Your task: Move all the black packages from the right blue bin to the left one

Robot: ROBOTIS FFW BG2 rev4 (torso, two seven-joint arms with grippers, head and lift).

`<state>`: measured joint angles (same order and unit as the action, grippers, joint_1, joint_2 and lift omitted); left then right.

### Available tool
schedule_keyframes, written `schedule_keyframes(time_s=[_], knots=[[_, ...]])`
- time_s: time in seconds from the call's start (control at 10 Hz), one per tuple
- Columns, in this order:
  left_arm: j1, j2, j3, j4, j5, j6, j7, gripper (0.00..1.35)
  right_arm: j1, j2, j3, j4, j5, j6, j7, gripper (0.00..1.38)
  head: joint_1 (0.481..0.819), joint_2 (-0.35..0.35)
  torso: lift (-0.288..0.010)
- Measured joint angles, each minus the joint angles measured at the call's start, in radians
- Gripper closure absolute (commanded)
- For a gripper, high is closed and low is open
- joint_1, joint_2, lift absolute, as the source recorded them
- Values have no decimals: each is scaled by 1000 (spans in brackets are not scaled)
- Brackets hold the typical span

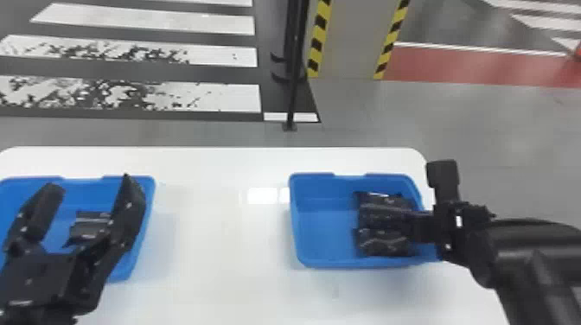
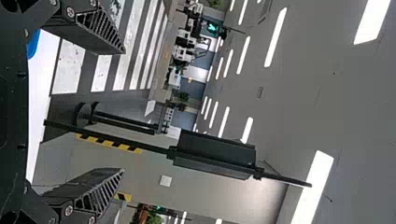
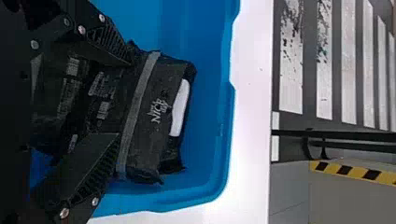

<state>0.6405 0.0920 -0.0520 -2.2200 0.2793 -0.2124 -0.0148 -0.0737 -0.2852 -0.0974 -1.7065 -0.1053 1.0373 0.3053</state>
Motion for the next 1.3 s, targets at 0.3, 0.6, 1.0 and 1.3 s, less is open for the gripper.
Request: schedule_keyframes(time_s=[0.3, 0.6, 1.0, 1.3], knots=[[0, 0, 2, 0, 0, -6, -1, 147, 0, 0, 16, 6, -27, 7, 0, 1101, 695, -130, -132], [0, 0, 4, 0, -1, -9, -1, 148, 26, 7, 16, -26, -74, -102, 0, 1125, 695, -105, -132], [0, 1, 2, 0, -12, -16, -1, 147, 61, 12, 14, -148, -141, -107, -4, 423, 695, -70, -132], [-3, 1, -1, 2, -21, -19, -2, 145, 57, 8, 28, -330, -89, 172, -22, 185, 695, -63, -132]])
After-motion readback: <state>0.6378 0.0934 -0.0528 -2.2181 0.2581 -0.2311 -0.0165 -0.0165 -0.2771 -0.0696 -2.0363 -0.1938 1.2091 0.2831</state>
